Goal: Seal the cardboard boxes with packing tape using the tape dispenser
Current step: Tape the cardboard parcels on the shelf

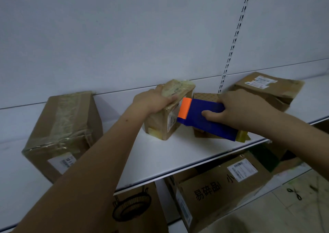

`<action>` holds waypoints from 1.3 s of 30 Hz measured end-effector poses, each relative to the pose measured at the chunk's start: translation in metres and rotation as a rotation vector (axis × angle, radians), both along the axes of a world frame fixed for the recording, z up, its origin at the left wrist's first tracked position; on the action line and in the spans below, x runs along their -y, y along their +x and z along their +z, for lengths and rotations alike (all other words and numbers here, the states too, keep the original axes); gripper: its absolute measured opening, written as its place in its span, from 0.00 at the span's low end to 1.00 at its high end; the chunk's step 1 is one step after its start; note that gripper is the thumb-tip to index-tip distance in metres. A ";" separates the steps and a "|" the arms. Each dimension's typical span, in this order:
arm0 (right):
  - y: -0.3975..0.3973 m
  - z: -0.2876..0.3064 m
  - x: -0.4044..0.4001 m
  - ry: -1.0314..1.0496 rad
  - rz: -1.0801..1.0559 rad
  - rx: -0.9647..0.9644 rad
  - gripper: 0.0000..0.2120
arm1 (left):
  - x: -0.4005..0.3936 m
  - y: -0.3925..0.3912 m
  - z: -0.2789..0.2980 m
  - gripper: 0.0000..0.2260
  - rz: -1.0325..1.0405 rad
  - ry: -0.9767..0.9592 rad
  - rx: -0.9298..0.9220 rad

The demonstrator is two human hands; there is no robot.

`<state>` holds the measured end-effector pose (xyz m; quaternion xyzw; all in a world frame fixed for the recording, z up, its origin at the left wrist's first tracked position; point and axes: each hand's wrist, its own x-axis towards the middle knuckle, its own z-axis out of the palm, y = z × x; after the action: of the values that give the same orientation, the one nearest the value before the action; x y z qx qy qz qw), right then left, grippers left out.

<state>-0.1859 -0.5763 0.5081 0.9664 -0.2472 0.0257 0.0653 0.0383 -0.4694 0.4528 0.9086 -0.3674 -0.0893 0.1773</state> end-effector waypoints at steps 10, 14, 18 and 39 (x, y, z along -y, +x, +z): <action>0.022 -0.030 -0.009 -0.322 -0.032 -0.312 0.09 | -0.006 -0.002 0.002 0.32 -0.034 0.005 0.037; -0.005 -0.003 0.004 0.014 -0.024 0.071 0.24 | 0.001 0.003 0.001 0.29 -0.010 -0.009 0.038; -0.032 -0.011 0.011 0.212 0.054 0.316 0.24 | 0.001 -0.002 0.001 0.25 0.001 -0.052 0.040; -0.082 -0.082 0.017 0.077 0.291 0.811 0.26 | -0.015 -0.103 0.001 0.19 -0.282 -0.871 -0.911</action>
<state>-0.2681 -0.5932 0.4256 0.9047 -0.1147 0.4029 -0.0777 -0.0647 -0.4544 0.4539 0.5675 -0.3740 -0.3311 0.6546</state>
